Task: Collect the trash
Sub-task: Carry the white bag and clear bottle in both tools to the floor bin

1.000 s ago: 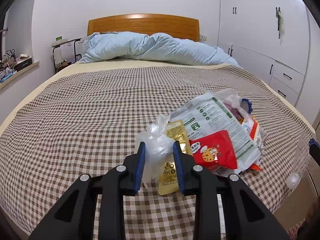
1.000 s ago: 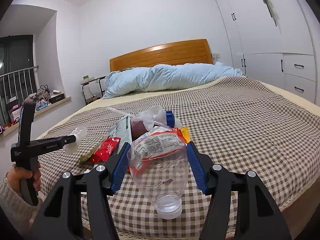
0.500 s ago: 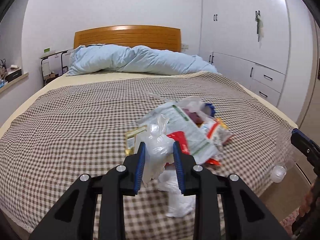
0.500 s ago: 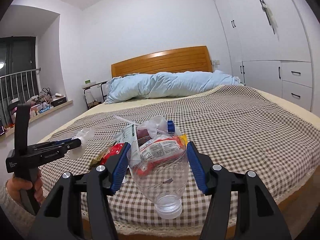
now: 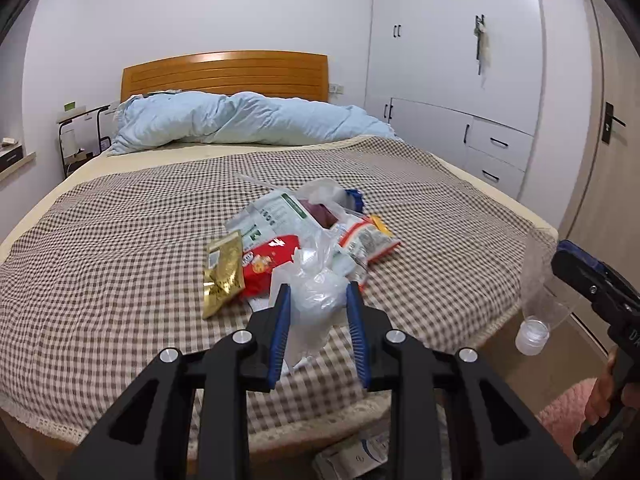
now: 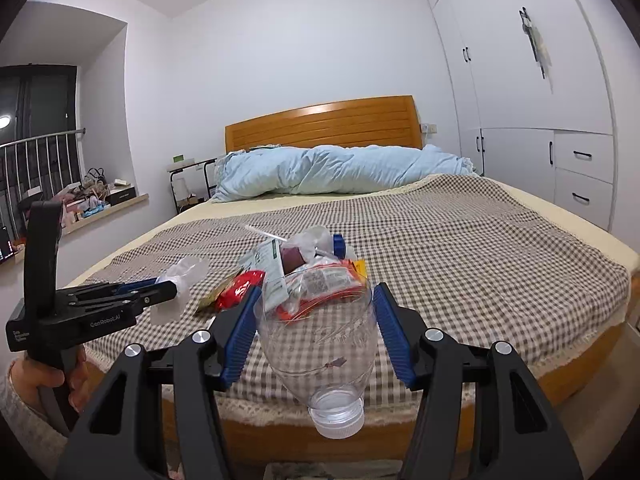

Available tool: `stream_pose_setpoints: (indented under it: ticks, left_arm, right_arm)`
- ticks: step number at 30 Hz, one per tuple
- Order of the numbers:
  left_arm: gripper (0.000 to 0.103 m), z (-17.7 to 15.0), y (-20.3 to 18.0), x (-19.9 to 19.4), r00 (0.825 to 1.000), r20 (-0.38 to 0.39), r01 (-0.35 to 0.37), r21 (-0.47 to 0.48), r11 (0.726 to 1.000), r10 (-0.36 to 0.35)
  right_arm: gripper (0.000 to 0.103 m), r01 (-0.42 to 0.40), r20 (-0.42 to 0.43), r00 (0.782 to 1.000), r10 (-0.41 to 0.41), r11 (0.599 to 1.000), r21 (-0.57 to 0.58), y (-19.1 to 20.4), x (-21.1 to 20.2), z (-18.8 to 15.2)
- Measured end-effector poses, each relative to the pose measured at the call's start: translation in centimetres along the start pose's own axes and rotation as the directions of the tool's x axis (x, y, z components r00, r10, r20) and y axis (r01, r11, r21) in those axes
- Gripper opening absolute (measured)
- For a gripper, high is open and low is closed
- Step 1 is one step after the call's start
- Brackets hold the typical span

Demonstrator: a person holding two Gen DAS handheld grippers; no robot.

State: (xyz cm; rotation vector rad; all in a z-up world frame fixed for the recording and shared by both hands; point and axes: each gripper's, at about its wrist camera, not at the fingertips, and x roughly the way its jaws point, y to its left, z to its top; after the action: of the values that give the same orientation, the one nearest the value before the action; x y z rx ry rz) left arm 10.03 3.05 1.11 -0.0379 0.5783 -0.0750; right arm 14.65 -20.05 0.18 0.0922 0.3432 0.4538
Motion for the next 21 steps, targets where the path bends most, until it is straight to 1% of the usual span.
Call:
stream_pose_setpoints:
  ticks: [14, 21]
  left_arm:
    - [0.026, -2.7, -3.2, -3.8, 1.0, -0.021, 0.023, 0.062, 0.998, -0.022]
    - [0.026, -4.3, -4.2, -4.3, 0.997, -0.058, 0.049, 0.076, 0.996, -0.044]
  right_arm:
    - [0.056, -0.013, -0.043, 0.999, 0.014, 1.0, 0.024, -0.1, -3.2, -3.1]
    - [0.056, -0.028, -0.079, 0.996, 0.032, 0.998, 0.048, -0.4, -4.2, -5.2]
